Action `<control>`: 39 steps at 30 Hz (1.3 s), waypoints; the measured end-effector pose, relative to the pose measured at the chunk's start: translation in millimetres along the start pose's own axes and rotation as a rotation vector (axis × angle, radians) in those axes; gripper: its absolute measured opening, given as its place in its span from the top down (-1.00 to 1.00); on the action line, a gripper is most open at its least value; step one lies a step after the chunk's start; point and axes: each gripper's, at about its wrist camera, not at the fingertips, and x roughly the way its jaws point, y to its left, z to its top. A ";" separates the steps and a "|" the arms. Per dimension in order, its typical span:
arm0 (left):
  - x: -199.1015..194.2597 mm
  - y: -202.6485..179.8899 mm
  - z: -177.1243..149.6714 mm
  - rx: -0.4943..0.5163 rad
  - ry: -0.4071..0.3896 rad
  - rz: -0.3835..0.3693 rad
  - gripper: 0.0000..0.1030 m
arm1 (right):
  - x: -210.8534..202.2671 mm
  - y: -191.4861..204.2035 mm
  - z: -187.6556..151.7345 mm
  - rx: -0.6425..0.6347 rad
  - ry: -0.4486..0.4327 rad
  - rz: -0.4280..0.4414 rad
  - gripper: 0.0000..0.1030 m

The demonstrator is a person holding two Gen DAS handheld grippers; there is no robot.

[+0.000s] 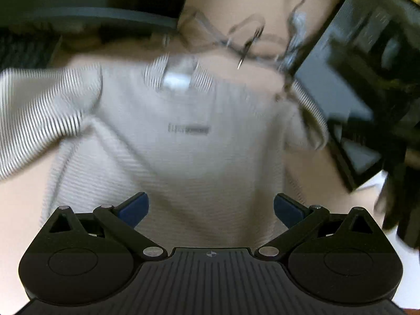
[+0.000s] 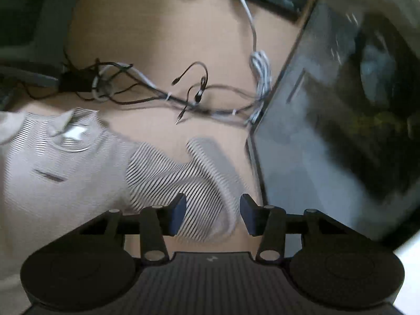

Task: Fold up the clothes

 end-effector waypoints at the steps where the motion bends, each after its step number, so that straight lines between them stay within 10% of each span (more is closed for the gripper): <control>1: 4.2 1.2 -0.7 -0.012 0.018 0.004 -1.00 | 6.8 0.2 5.1 -0.028 -0.011 -0.020 0.11; 11: 7.0 2.7 -3.9 -0.016 0.018 -0.010 -1.00 | 91.6 17.5 38.6 -0.114 -0.008 -0.060 -0.21; 15: 2.7 11.5 -3.9 -0.039 0.019 -0.044 -1.00 | 112.4 24.3 39.0 -0.160 0.014 -0.060 0.79; 24: -2.9 24.6 1.6 -0.110 0.005 -0.113 -1.00 | 0.3 -57.7 64.1 0.117 -0.183 -0.073 0.81; 29: -34.9 -2.2 7.2 0.009 -0.109 -0.110 -1.00 | -63.9 -83.6 77.6 0.194 -0.305 -0.069 0.81; 39: -79.4 5.2 -9.8 0.005 -0.193 0.005 -1.00 | -102.8 -27.5 94.9 0.177 -0.388 0.136 0.81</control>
